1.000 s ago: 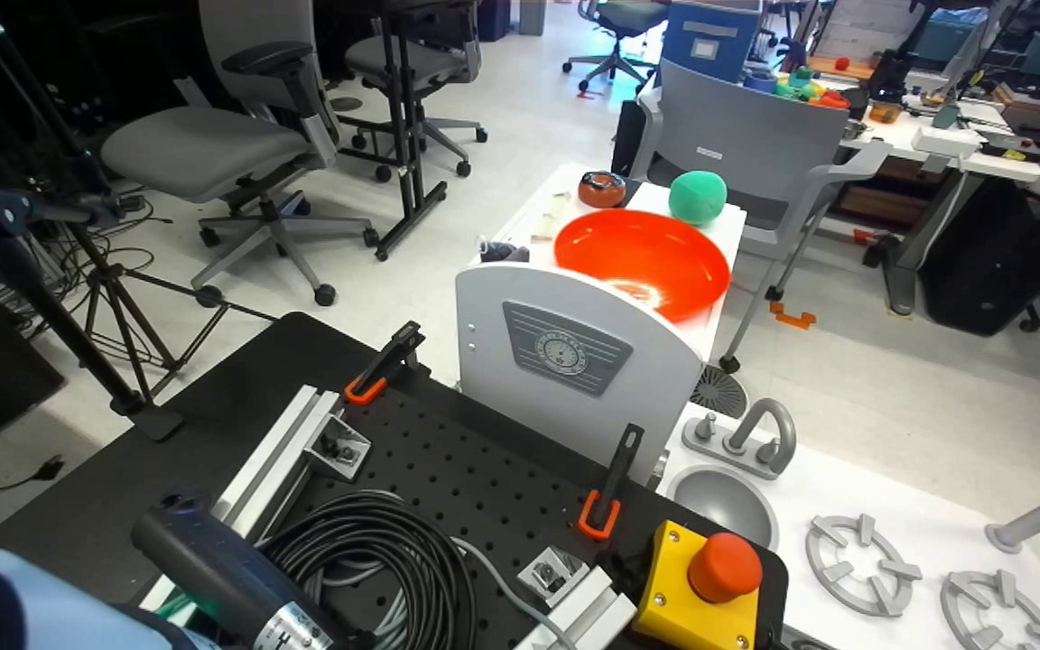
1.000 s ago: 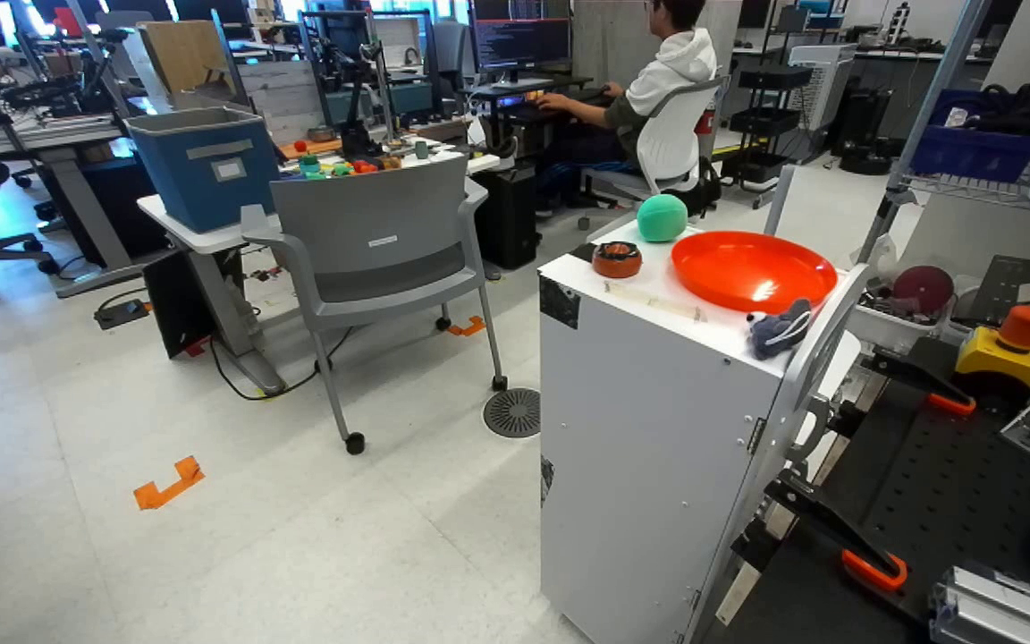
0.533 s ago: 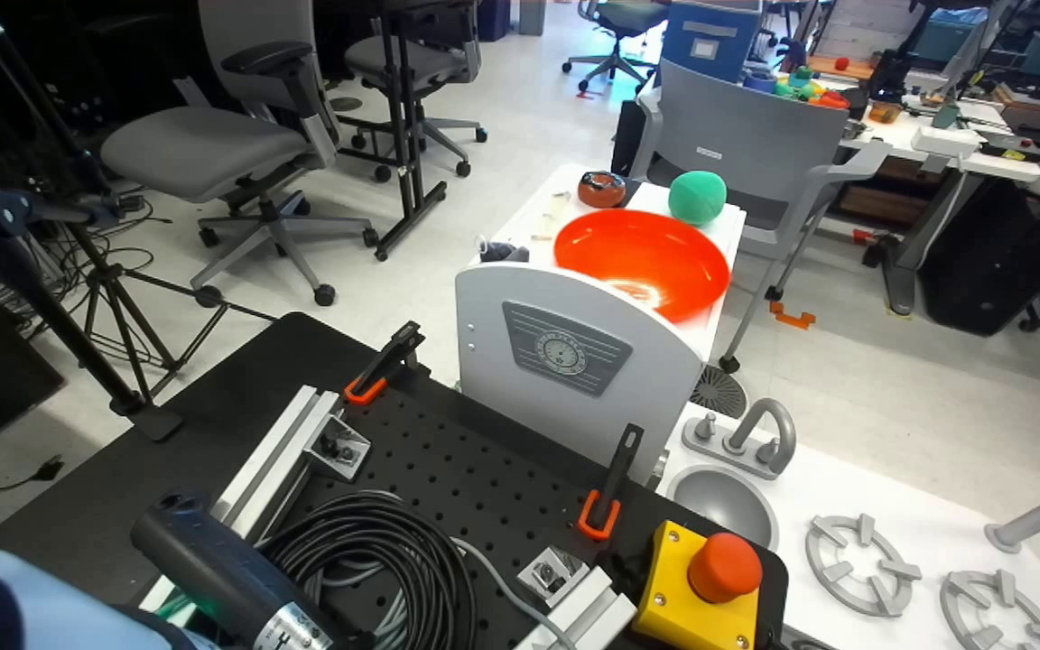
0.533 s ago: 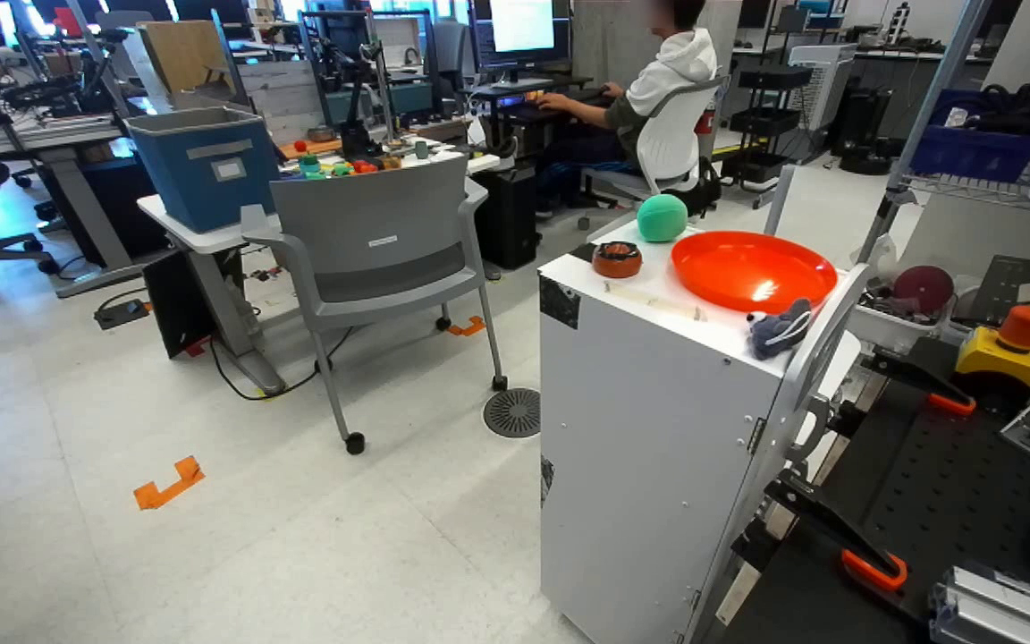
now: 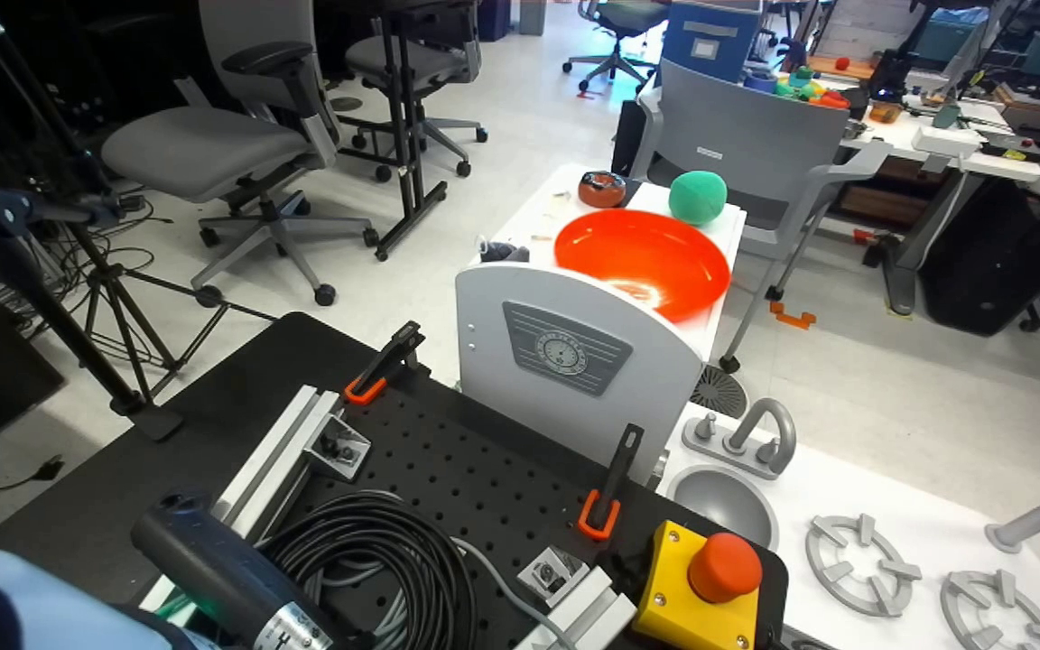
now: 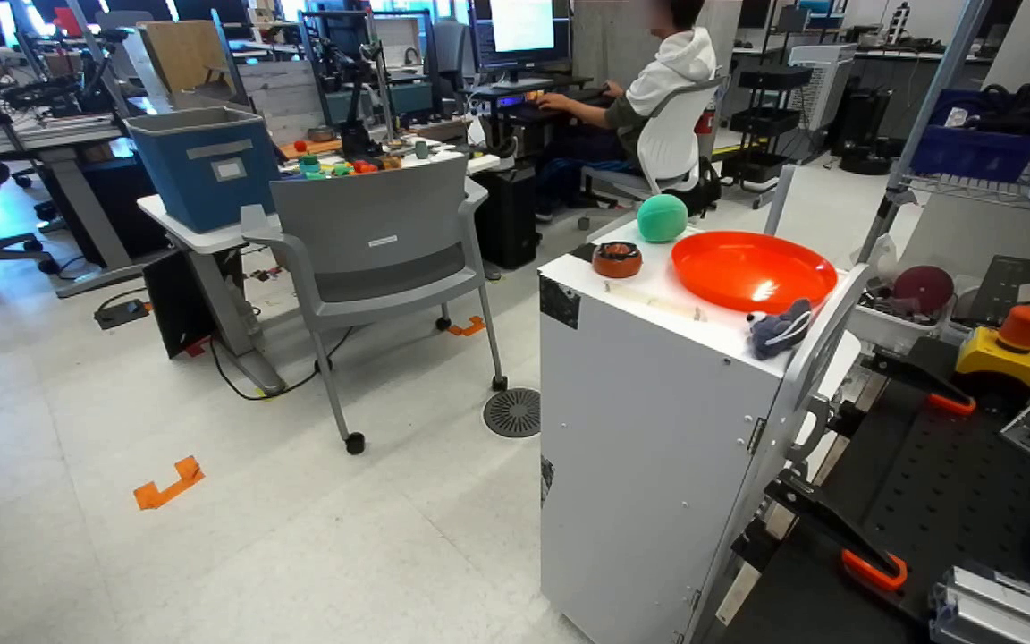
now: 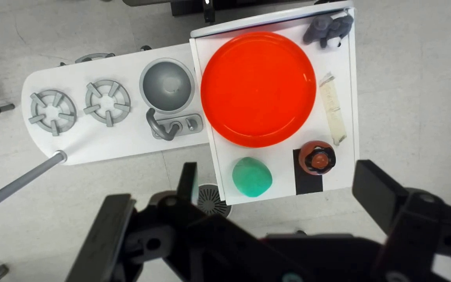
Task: Put the green plushie on the orange plate
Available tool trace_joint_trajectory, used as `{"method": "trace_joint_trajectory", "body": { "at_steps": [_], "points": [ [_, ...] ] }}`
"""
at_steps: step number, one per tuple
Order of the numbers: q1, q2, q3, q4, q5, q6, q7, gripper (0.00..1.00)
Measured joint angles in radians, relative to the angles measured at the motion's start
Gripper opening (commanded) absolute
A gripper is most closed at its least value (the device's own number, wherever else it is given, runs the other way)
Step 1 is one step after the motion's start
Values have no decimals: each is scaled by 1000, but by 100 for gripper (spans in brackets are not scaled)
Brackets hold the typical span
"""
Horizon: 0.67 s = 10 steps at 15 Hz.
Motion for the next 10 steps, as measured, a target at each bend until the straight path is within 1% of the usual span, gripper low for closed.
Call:
{"method": "trace_joint_trajectory", "body": {
  "at_steps": [6, 10],
  "points": [
    [-28, 95, -12, 133, 20, -80, -2, 100],
    [-46, 153, -15, 209, 28, -91, -1, 100]
  ]
}}
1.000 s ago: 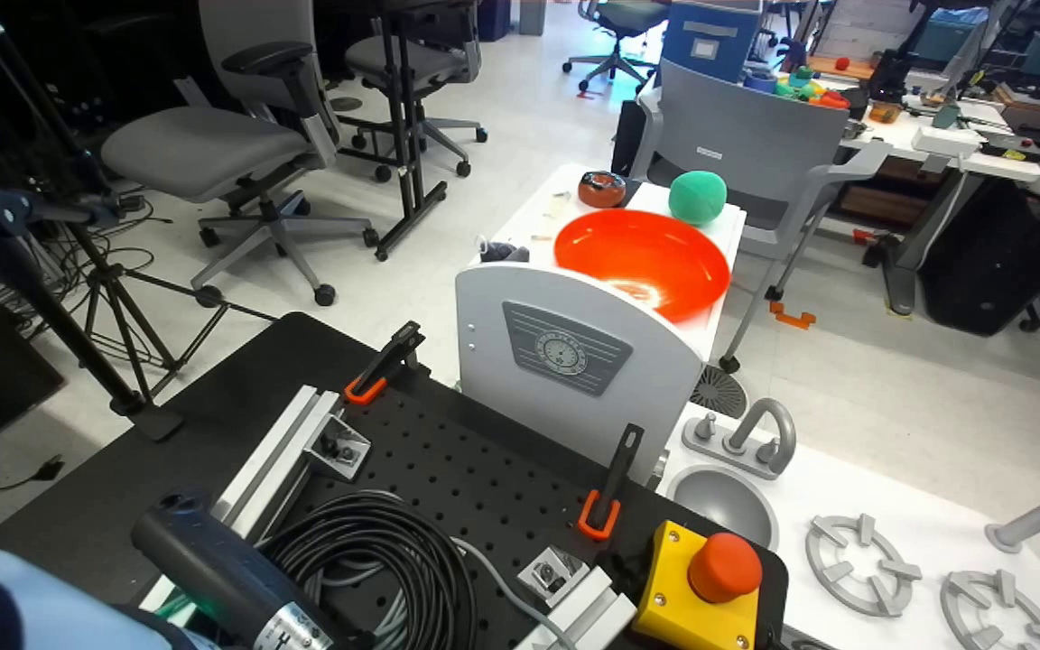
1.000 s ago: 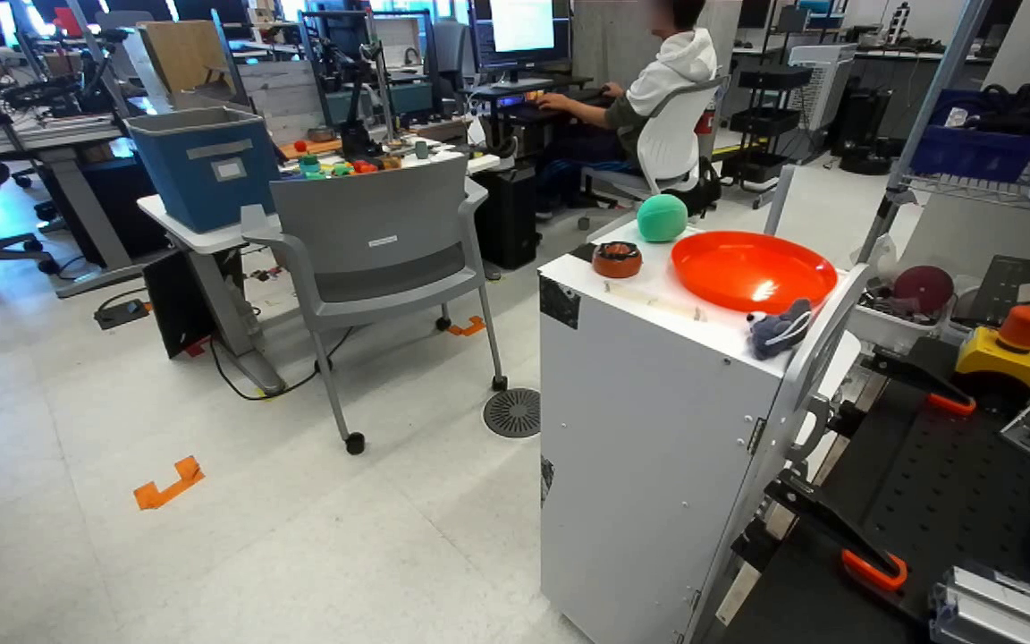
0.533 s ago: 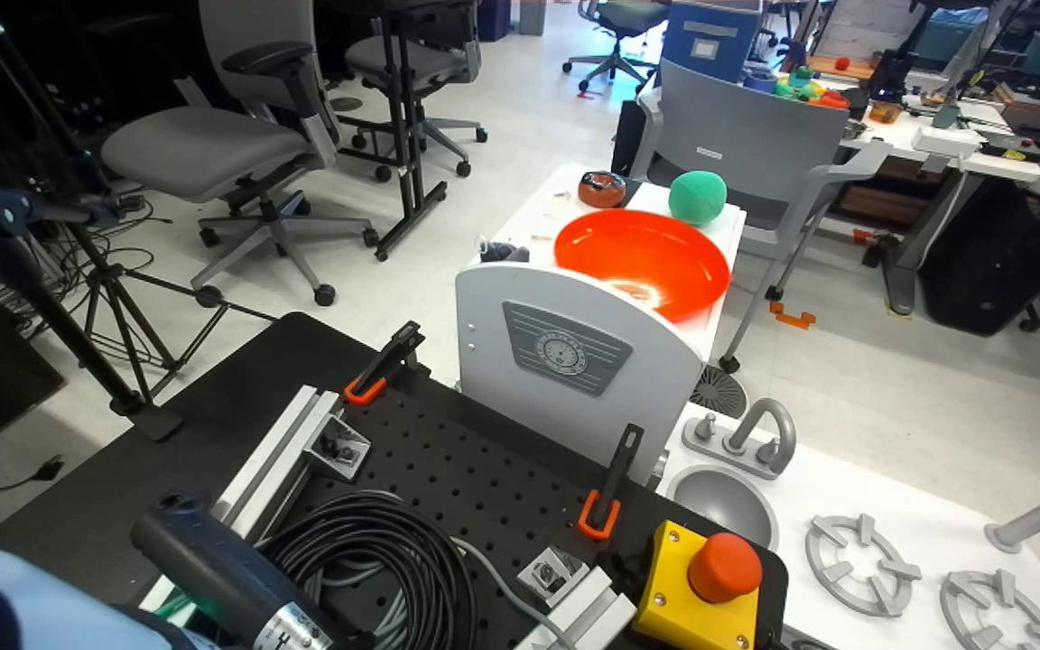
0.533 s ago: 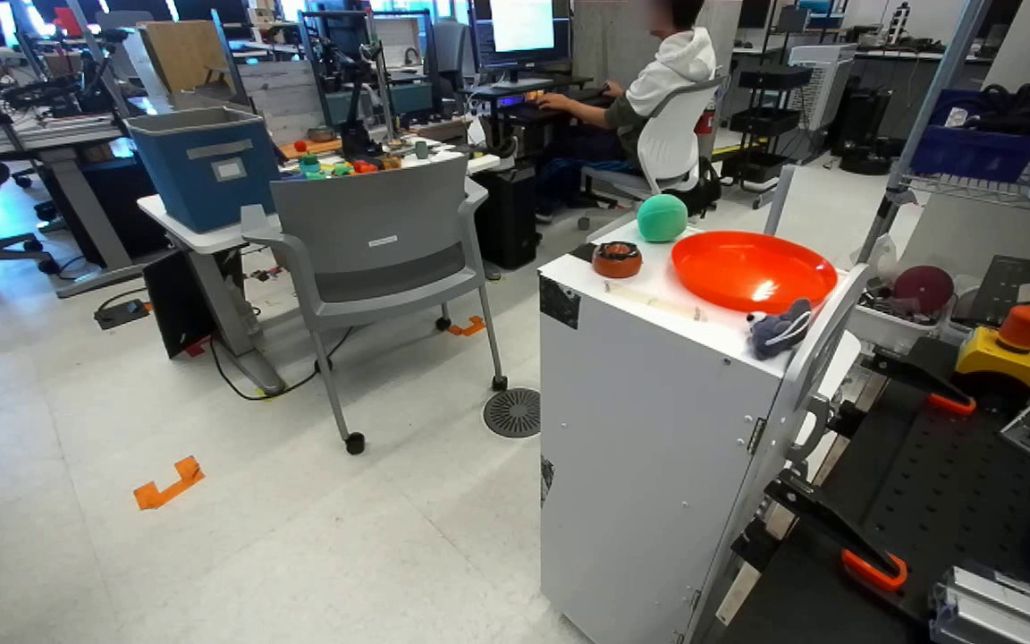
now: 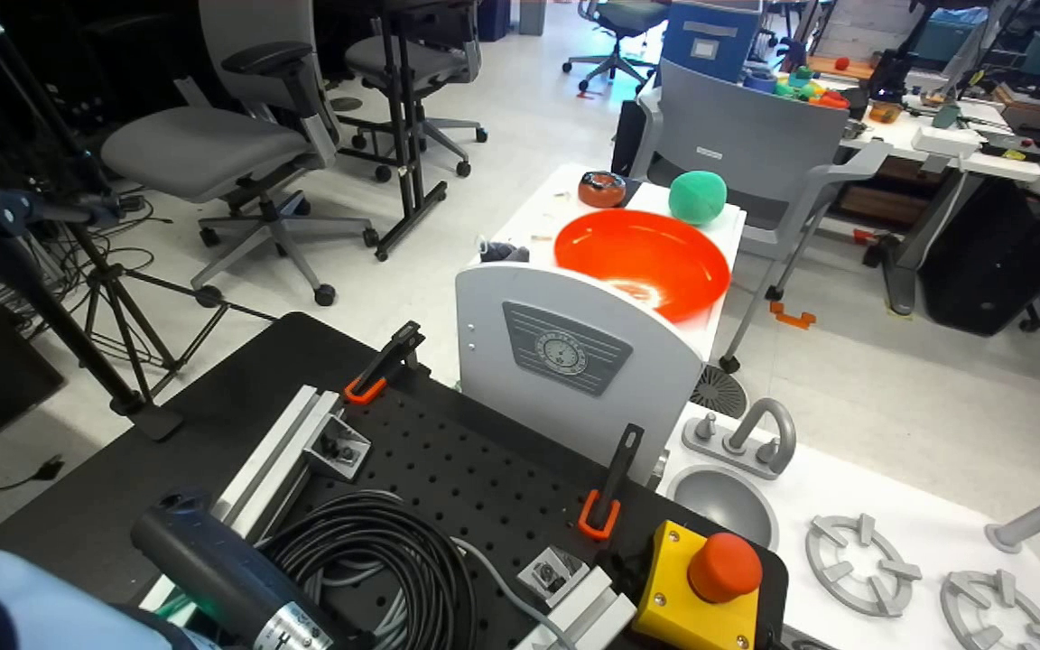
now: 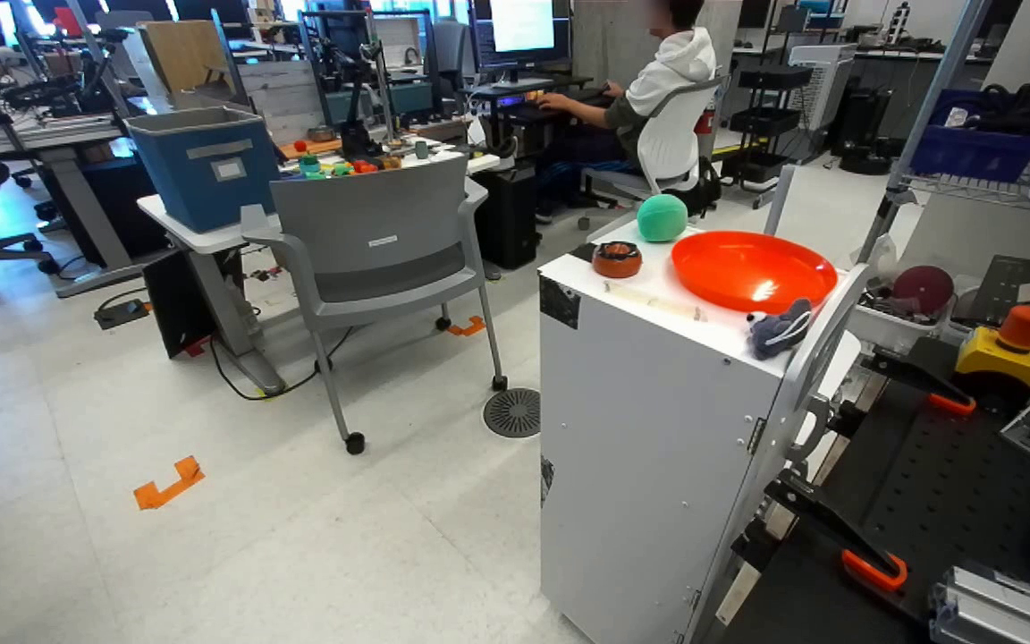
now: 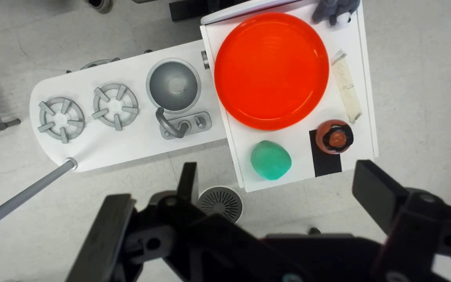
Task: Put the green plushie on the orange plate
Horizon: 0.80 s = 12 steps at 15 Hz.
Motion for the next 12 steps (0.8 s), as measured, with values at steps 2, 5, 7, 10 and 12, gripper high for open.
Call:
{"method": "trace_joint_trajectory", "body": {
  "at_steps": [2, 5, 7, 10, 12],
  "points": [
    [-9, 24, -2, 28, 6, 0, 1, 100],
    [-25, 54, -7, 58, 31, 1, 1, 100],
    [-36, 72, -11, 72, 60, 1, 2, 100],
    [-55, 97, -14, 88, 131, -9, -13, 100],
    [-65, 110, -15, 99, 169, -33, -18, 100]
  ]
}}
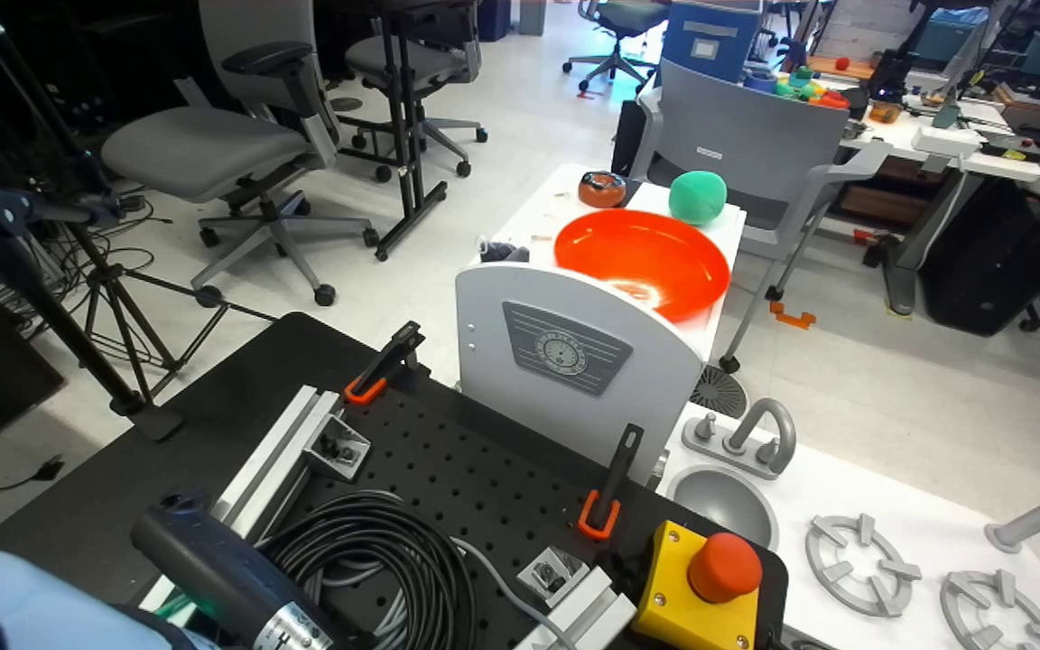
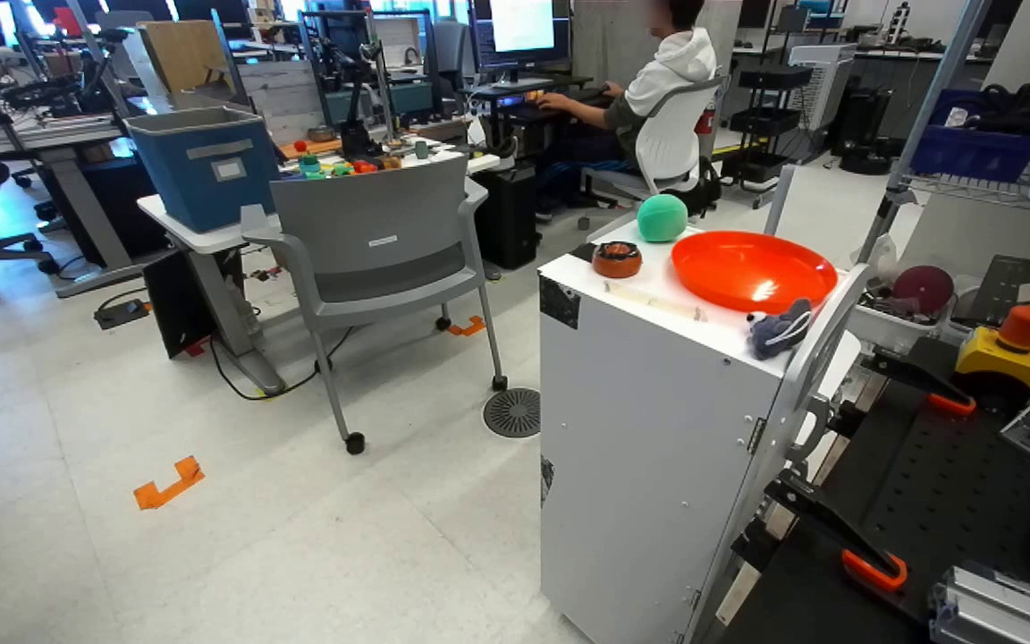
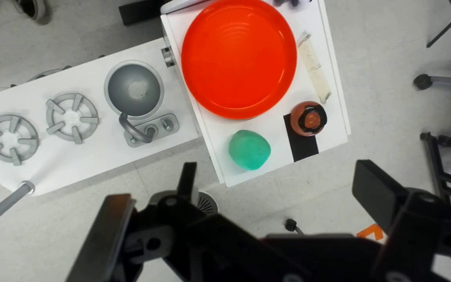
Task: Put the green plushie on the orange plate
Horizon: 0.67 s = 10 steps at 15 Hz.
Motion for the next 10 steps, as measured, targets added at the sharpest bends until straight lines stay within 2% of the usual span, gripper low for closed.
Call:
{"method": "trace_joint_trajectory", "body": {
  "at_steps": [4, 10],
  "points": [
    [-19, 20, -3, 23, 39, -47, -1, 100],
    [-22, 47, -20, 45, 2, -80, 23, 100]
  ]
}}
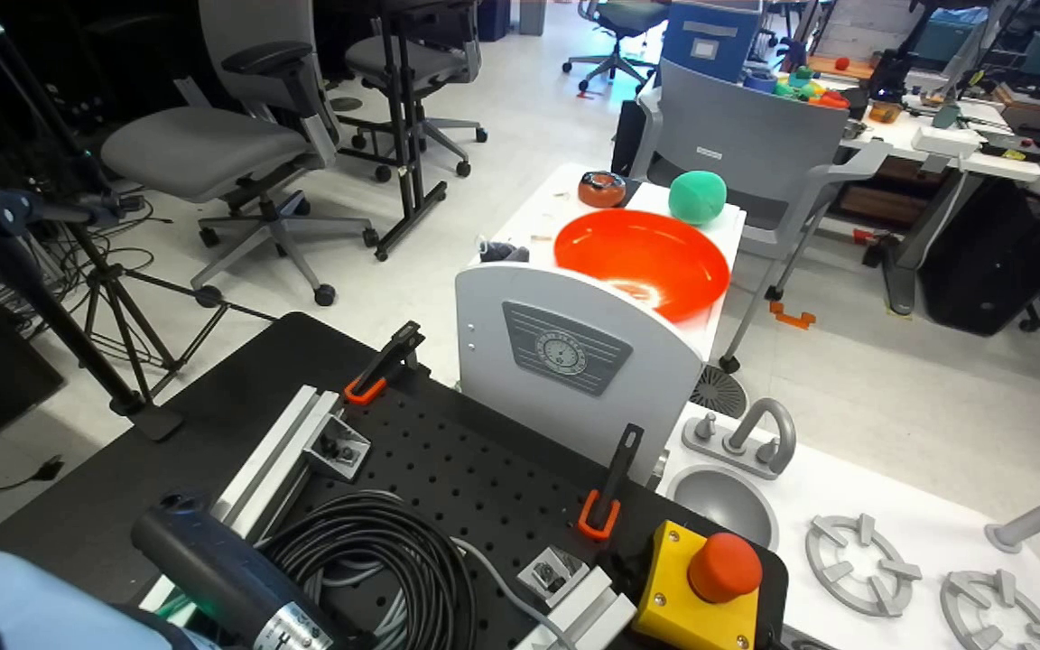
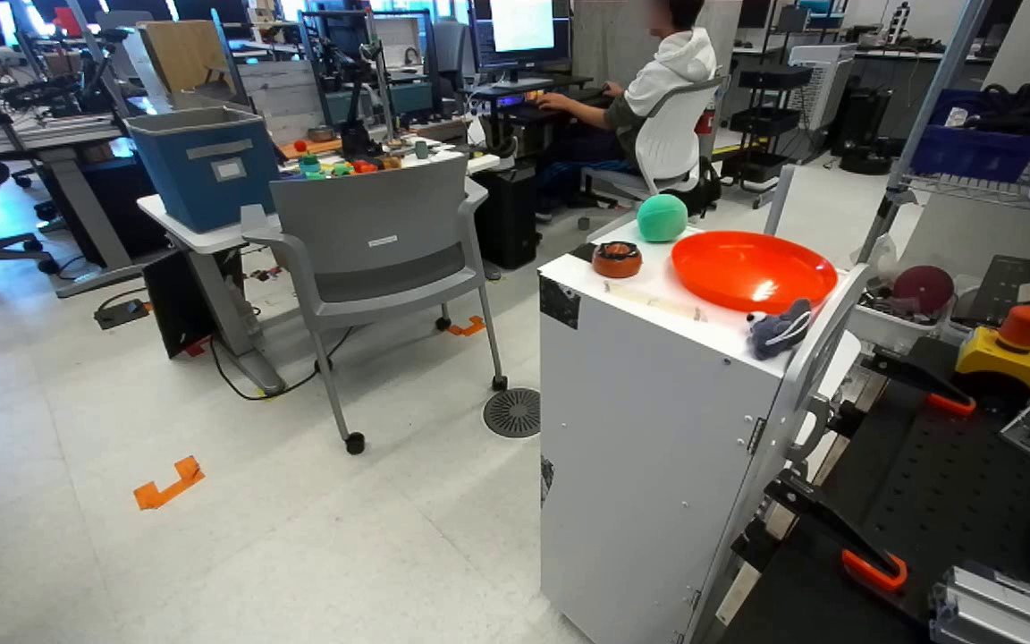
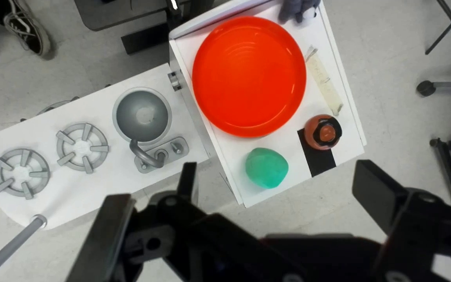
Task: Put the green plushie on the orange plate
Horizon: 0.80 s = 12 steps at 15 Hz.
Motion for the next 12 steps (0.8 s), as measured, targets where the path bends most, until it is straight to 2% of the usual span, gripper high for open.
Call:
{"method": "trace_joint_trajectory", "body": {
  "at_steps": [6, 12],
  "points": [
    [0, 9, -1, 35, -103, -154, -123, 100],
    [0, 11, 0, 47, -144, -182, -186, 100]
  ]
}}
